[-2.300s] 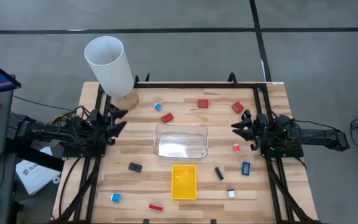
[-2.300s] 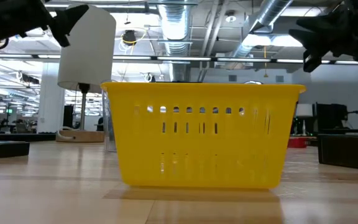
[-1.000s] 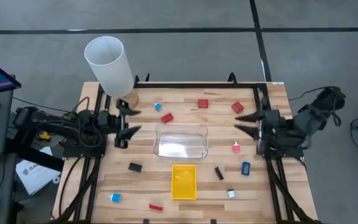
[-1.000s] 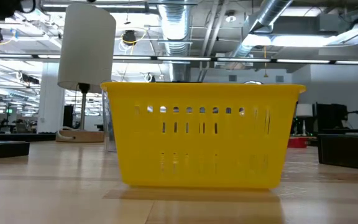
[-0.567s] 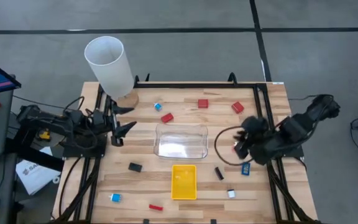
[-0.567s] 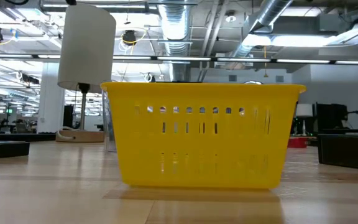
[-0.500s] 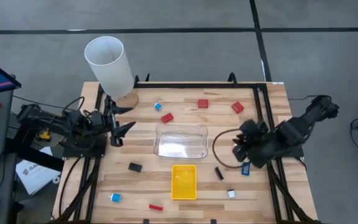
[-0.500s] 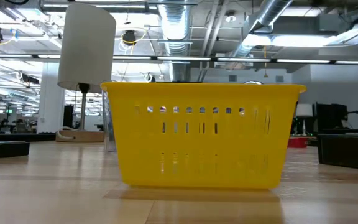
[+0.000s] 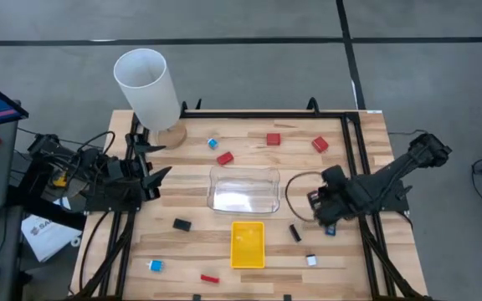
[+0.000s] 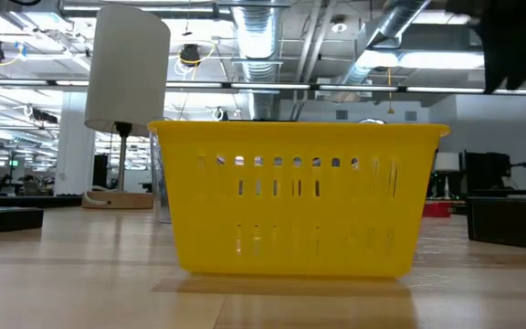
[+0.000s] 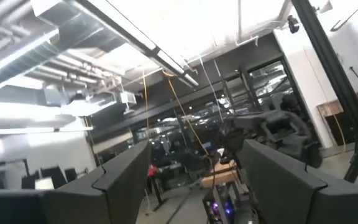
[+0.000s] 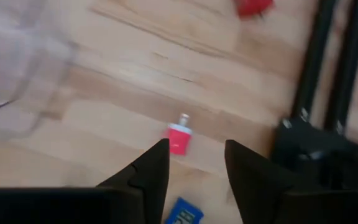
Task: Pick & Place Office items
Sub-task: Put the pink charger adapter into the transparent bin
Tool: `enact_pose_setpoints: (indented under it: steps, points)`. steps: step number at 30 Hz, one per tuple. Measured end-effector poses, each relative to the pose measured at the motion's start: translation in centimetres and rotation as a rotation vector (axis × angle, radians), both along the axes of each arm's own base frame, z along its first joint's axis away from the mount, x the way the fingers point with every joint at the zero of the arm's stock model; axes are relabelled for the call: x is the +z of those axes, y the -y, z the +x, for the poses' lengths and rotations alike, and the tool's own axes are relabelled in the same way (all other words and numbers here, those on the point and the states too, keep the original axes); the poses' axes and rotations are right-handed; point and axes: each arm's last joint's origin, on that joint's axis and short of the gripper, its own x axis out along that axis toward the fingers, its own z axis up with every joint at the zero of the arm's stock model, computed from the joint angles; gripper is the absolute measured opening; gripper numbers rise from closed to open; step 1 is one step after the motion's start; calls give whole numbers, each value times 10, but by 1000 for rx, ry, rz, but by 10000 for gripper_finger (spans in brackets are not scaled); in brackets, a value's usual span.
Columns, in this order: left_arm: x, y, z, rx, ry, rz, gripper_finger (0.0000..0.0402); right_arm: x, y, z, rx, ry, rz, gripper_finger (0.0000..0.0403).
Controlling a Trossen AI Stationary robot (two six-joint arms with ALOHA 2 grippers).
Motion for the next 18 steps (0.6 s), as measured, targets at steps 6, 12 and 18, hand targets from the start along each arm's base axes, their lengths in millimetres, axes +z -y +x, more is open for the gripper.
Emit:
enact_pose_setpoints:
  steps: [6, 12, 18]
  points:
    - [2, 0, -1, 37, 8, 58, 253, -1, 28, -11, -163, 34, 70, 203]
    - [2, -1, -1, 78, -4, 102, 253, -25, 42, -7, -212, 41, 151, 228]
    - [2, -1, -2, 82, 0, 104, 253, -61, 45, 4, -219, 4, 218, 224]
